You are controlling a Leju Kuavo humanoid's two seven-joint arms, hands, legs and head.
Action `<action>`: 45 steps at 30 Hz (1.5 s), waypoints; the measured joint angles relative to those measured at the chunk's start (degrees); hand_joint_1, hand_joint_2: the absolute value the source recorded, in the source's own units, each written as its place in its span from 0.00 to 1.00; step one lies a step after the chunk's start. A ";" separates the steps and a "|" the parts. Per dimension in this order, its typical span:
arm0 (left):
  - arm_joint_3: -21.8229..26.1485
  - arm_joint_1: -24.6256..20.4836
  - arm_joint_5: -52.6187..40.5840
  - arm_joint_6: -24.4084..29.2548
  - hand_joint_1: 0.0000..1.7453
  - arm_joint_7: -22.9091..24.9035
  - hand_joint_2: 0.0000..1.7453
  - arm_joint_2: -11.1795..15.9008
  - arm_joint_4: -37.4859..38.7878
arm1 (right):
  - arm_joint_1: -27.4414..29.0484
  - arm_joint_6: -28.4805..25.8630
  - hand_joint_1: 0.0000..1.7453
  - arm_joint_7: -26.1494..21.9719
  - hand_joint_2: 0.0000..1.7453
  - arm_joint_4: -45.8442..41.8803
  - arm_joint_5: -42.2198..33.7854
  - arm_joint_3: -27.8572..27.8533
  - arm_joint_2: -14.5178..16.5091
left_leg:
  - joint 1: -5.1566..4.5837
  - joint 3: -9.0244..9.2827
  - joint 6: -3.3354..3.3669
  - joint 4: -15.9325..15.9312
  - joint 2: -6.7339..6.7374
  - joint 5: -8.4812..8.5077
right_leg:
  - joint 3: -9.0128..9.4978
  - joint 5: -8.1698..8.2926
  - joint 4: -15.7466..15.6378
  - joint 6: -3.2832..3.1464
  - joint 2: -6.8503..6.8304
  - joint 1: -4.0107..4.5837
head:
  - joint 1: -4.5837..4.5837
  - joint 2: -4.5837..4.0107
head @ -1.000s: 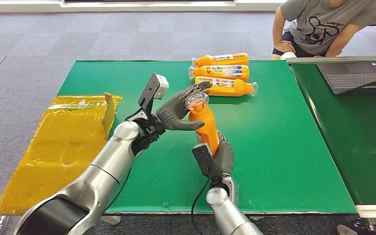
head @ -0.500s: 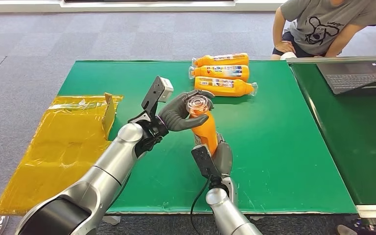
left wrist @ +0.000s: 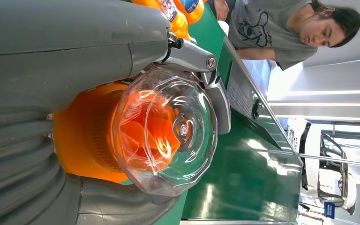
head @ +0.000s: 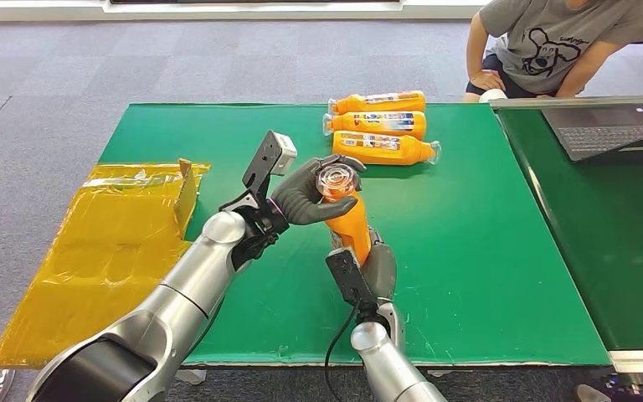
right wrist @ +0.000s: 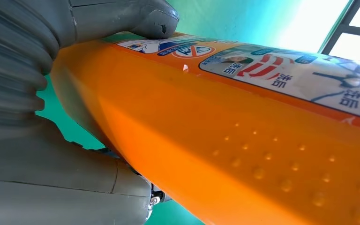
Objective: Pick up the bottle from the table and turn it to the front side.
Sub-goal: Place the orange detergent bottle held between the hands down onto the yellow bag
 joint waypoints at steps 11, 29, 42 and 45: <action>0.00 0.00 0.00 0.07 1.00 -0.05 1.00 0.00 0.10 | 0.00 0.00 0.29 0.15 1.00 0.00 -0.02 0.00 0.00 | 0.00 0.00 0.00 0.00 0.00 0.00 | 0.00 0.00 0.00 0.00 0.00 0.00 | 0.00 0.00; -0.17 0.05 -1.19 6.05 1.00 -0.64 1.00 -0.09 0.69 | -0.05 -0.26 0.00 -0.32 0.00 -0.48 -0.90 0.00 0.00 | 0.00 0.00 0.00 0.00 0.00 0.00 | 0.00 0.00 0.00 0.00 0.00 0.00 | 0.00 0.00; -0.22 1.36 -18.91 33.94 1.00 -1.53 1.00 0.50 -4.35 | -0.16 -1.17 0.00 -0.35 0.00 -2.55 1.99 -1.93 -0.30 | 0.00 -0.02 0.01 0.00 0.03 0.03 | -0.07 0.00 0.00 0.00 -0.03 0.00 | 0.02 0.00; -0.22 1.65 -20.15 34.98 1.00 -1.20 1.00 0.63 -6.43 | -0.16 -1.18 0.00 -0.37 0.00 -2.98 2.12 -2.33 -0.35 | 0.00 -0.04 0.01 0.00 -0.02 0.04 | -0.06 0.00 0.00 0.00 -0.08 0.00 | 0.01 0.00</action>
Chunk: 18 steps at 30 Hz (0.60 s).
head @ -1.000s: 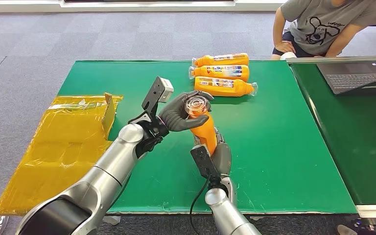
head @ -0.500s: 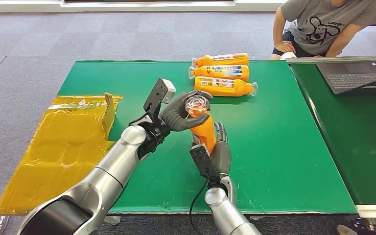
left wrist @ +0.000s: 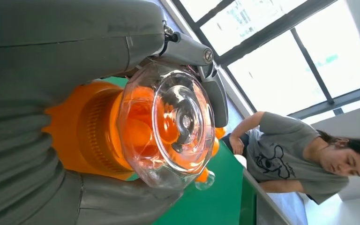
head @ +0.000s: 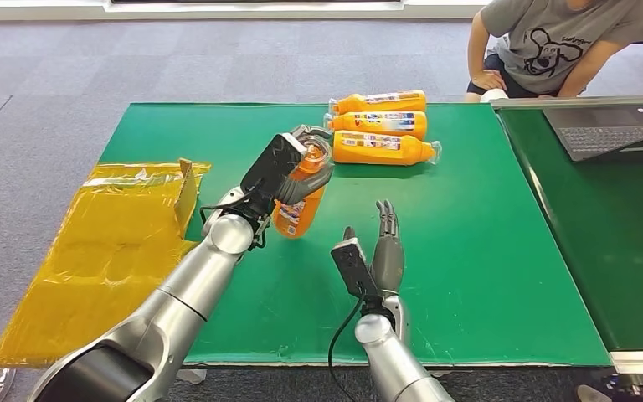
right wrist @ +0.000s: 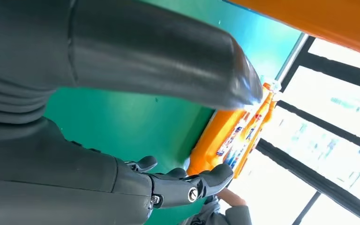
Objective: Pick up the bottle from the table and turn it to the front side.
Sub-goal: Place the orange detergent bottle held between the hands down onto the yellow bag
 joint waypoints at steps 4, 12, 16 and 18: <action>-0.01 0.50 -0.27 0.07 1.00 0.09 1.00 0.02 -1.43 | 0.01 0.00 0.00 0.01 0.00 -0.32 0.05 -0.50 -0.02 | -0.01 0.00 0.00 0.00 0.04 -0.01 | -0.02 0.00 0.00 0.00 0.08 -0.01 | 0.01 0.00; 0.00 0.95 -3.45 5.51 1.00 -0.42 1.00 0.14 -2.87 | 0.01 0.00 0.00 -0.01 0.00 -0.45 0.00 -0.68 -0.02 | -0.01 0.00 0.00 0.00 0.04 0.00 | -0.03 0.00 0.00 0.00 0.08 -0.01 | 0.00 0.00; 0.01 1.15 -9.92 17.59 1.00 -0.92 1.00 0.71 -5.71 | 0.11 0.00 0.00 -0.69 0.00 -0.44 -0.56 -1.04 -0.02 | 0.00 -0.01 0.00 0.00 0.03 0.00 | -0.03 0.00 0.00 0.00 0.08 0.00 | 0.00 0.00; 0.03 1.53 -14.13 23.18 1.00 -0.72 1.00 1.26 -7.90 | 0.14 0.00 0.00 -1.15 0.00 -0.41 -0.72 -1.16 -0.02 | 0.00 -0.01 0.00 0.00 0.03 0.00 | -0.03 0.00 0.00 0.00 0.08 0.00 | 0.00 0.00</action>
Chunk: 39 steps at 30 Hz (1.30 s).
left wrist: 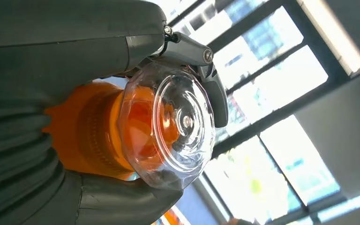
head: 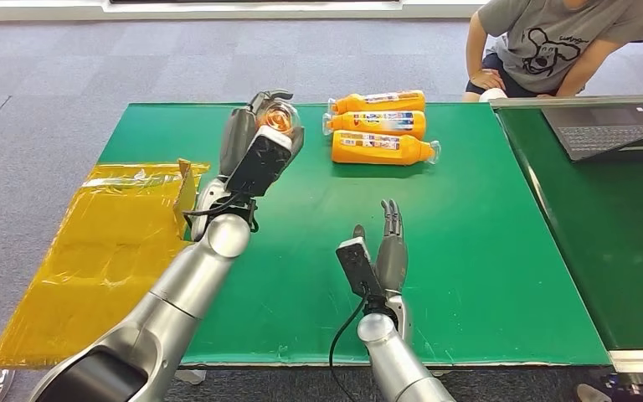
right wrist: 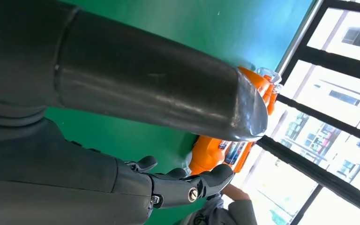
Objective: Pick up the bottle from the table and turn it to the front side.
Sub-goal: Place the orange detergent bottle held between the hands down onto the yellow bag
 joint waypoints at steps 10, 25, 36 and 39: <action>-0.13 3.41 -40.25 18.03 1.00 11.49 1.00 2.25 -7.76 | 0.00 0.05 0.00 -0.80 0.00 0.70 -0.97 -0.51 0.11 | -0.02 -0.02 0.00 0.00 0.00 0.00 | 0.00 -0.01 0.00 0.02 -0.02 -0.02 | 0.01 0.00; -12.77 1.38 -60.38 17.38 1.00 43.42 1.00 8.25 -9.77 | -0.01 0.03 0.00 -0.91 0.00 1.73 -1.01 -0.81 0.31 | 0.03 -0.03 -0.03 0.00 0.00 0.06 | -0.03 0.00 0.00 0.00 -0.07 0.03 | -0.01 0.00; -28.16 -3.94 -60.38 16.25 1.00 50.35 1.00 11.50 6.36 | 0.01 0.03 0.00 -0.91 0.00 1.73 -1.61 -0.81 0.31 | -0.01 -0.03 -0.04 0.00 0.18 0.07 | -0.10 0.09 0.00 0.00 0.16 -0.01 | -0.01 0.00; -29.00 -4.43 -60.38 16.25 1.00 50.35 1.00 11.69 7.61 | 0.01 0.03 0.00 -0.91 0.00 1.73 -1.61 -0.81 0.31 | -0.01 -0.03 -0.04 0.00 0.18 0.06 | -0.11 0.09 0.00 0.00 0.17 0.00 | -0.01 0.00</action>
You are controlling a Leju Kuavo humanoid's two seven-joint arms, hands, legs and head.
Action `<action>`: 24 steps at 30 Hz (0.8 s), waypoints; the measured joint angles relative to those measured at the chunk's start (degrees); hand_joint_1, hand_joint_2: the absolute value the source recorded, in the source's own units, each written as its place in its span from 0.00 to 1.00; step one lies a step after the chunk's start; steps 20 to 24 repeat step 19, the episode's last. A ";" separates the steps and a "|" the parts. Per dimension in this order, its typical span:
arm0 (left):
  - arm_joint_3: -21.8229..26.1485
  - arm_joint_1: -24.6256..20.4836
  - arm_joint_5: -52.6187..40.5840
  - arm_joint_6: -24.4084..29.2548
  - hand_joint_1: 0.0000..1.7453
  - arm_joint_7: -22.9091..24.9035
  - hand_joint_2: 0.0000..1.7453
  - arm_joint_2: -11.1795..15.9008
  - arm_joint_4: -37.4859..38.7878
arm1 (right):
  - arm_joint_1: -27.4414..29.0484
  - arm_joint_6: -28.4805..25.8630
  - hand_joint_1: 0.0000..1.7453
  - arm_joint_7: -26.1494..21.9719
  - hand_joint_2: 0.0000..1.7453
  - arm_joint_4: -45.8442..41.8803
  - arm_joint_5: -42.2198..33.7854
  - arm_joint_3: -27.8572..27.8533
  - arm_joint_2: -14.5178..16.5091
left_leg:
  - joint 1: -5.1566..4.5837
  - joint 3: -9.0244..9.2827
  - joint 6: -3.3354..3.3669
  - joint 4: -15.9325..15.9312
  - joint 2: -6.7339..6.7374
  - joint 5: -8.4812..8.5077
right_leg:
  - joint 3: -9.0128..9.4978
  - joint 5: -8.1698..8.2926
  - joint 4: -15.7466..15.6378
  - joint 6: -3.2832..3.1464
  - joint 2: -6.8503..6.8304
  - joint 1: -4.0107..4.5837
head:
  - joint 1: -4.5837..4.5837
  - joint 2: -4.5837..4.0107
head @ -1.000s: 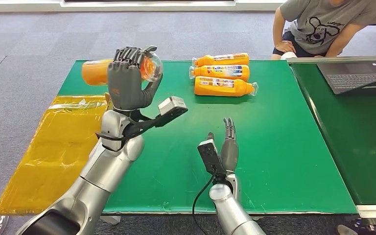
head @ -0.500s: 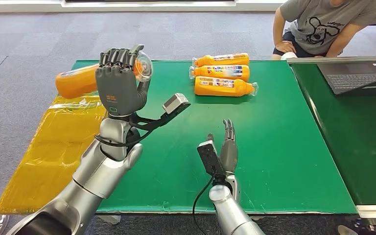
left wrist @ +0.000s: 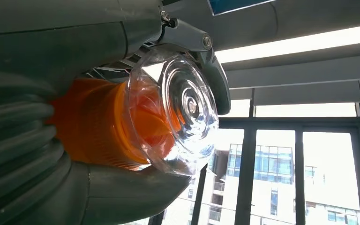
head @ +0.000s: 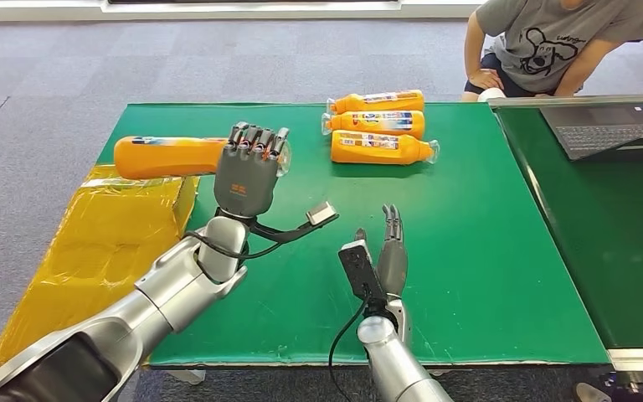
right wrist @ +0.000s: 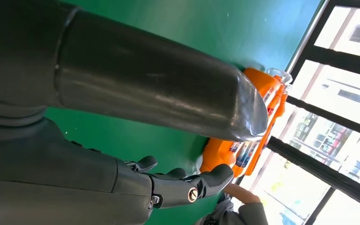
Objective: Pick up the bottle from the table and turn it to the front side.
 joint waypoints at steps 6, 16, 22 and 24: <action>-0.40 -0.29 0.00 -2.29 1.00 -1.94 1.00 0.08 2.45 | 0.00 0.01 0.00 0.00 0.00 0.00 -0.47 0.00 0.00 | 0.00 0.00 0.00 0.00 0.00 0.00 | 0.00 0.00 0.00 0.00 0.00 0.00 | 0.00 0.00; 3.35 1.81 -0.01 -5.76 1.00 -1.63 1.00 1.09 7.56 | 0.33 0.01 0.00 0.24 0.00 0.00 -1.45 0.00 -0.10 | 0.01 0.00 0.00 0.00 0.00 0.01 | 0.00 0.00 0.00 -0.01 0.01 0.01 | 0.00 0.00; 3.98 2.95 0.00 -6.67 1.00 -0.75 1.00 1.68 8.00 | 0.60 -0.01 0.00 0.27 0.00 -0.01 -1.46 0.00 -0.19 | 0.01 0.00 0.00 -0.01 0.00 0.00 | 0.00 -0.01 0.00 -0.01 0.00 0.01 | 0.00 0.00; 3.98 2.95 0.00 -6.67 1.00 -0.75 1.00 1.68 8.00 | 0.60 -0.01 0.00 0.27 0.00 -0.01 -1.46 0.00 -0.19 | 0.01 0.00 0.00 -0.01 0.00 0.00 | 0.00 -0.01 0.00 -0.01 0.00 0.01 | 0.00 0.00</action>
